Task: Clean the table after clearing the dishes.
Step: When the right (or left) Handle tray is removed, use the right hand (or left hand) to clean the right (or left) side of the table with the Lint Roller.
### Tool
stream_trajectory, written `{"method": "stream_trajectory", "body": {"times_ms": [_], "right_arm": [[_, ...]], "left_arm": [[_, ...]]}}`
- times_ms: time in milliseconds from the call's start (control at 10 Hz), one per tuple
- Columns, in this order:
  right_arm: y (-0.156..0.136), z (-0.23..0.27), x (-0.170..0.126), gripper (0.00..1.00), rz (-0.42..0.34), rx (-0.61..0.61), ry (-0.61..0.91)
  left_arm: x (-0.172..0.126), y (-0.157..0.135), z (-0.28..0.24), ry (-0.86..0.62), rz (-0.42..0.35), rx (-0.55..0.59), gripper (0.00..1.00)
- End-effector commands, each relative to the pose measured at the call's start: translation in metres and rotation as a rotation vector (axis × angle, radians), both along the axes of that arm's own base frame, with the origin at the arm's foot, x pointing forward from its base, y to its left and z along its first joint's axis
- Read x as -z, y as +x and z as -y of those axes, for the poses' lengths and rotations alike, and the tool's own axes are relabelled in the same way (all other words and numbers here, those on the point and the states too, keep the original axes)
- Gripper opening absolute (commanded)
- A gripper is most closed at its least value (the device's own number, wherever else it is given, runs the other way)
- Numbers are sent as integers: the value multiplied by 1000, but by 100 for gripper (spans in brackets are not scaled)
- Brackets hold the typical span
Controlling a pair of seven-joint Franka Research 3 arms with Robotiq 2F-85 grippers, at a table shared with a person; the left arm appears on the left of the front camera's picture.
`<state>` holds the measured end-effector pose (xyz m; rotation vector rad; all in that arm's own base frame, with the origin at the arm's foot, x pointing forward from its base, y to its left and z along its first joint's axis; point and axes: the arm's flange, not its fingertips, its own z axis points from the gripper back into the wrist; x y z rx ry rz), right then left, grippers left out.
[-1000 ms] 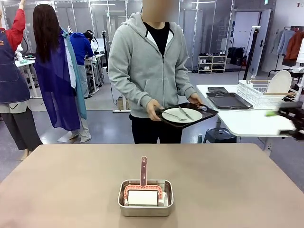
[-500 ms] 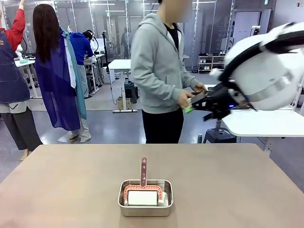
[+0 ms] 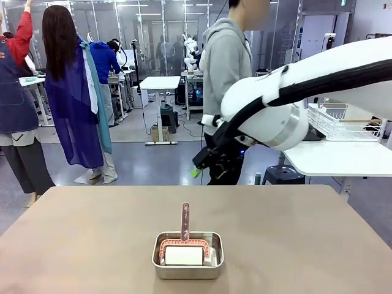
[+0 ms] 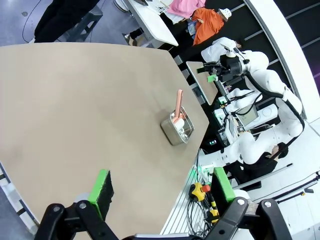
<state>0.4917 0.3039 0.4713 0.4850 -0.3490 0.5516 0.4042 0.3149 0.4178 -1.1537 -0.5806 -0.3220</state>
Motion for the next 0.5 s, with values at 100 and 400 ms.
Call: {"method": "stream_trajectory", "body": {"times_ms": [100,400], "right_arm": [[18,-29,3,100,-31,-83,-58],[9,-24,9,100,-17,-78,-41]], "left_arm": [[-4,-3,3,10,-10,-22,100],[-4,-3,3,10,-10,-22,100]]}}
